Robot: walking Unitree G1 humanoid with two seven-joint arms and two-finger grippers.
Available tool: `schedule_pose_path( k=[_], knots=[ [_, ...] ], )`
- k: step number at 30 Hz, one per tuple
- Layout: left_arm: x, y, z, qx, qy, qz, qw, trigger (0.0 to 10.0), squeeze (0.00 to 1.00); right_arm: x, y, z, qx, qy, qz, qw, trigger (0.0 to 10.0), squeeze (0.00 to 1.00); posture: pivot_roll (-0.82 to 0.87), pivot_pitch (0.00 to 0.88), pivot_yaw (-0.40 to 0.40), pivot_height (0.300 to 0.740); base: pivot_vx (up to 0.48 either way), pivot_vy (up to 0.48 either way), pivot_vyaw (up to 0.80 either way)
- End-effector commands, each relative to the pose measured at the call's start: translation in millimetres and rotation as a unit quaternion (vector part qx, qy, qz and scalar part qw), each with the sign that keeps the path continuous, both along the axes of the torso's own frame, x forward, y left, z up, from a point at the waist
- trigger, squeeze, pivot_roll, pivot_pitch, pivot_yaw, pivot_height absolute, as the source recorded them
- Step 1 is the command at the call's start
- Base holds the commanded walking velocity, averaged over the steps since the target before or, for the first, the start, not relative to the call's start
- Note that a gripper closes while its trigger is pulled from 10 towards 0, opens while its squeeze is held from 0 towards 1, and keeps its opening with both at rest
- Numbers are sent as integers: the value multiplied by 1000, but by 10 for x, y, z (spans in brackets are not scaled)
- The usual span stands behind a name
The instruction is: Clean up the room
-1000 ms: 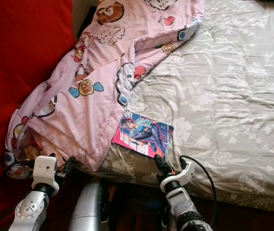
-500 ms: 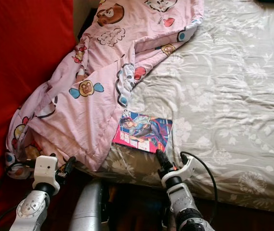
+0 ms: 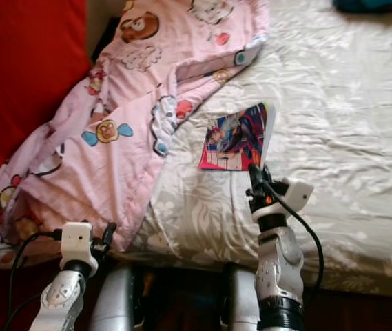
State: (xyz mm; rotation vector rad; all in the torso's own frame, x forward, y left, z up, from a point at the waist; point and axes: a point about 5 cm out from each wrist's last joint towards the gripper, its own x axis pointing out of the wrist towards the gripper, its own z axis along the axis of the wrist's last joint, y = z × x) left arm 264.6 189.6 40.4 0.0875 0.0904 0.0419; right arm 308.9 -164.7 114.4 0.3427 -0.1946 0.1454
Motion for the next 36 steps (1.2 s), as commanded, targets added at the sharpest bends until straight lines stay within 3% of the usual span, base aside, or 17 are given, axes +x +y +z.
schedule_pose_path(
  k=[1,7,17,21,26,36],
  knots=[
    [-113,76,-151,-15,28,27,999,10000,0,-64,13,33,-24,-7,-1,1000,10000,0,-25,203,-26,636,0,0,0],
    [-159,73,-232,-37,34,49,998,10000,0,-157,-26,-1,-42,20,-13,999,10000,0,-36,190,-50,676,0,0,0],
    [-207,82,-382,-63,57,66,994,10000,0,-163,9,-15,-57,39,-11,998,10000,0,-35,150,-69,740,0,0,0],
    [-253,105,-463,-65,76,73,992,10000,0,-174,22,-43,-65,43,-11,997,10000,0,-37,142,-71,740,0,0,0],
    [-372,112,-672,-70,133,72,986,10000,0,-168,-59,-136,-70,66,-34,995,10000,0,-31,114,-75,740,0,0,0],
    [-428,109,-804,-66,178,66,980,10000,0,-127,-50,-141,-73,65,-44,994,10000,0,-32,115,-80,740,0,0,0]
  ],
)
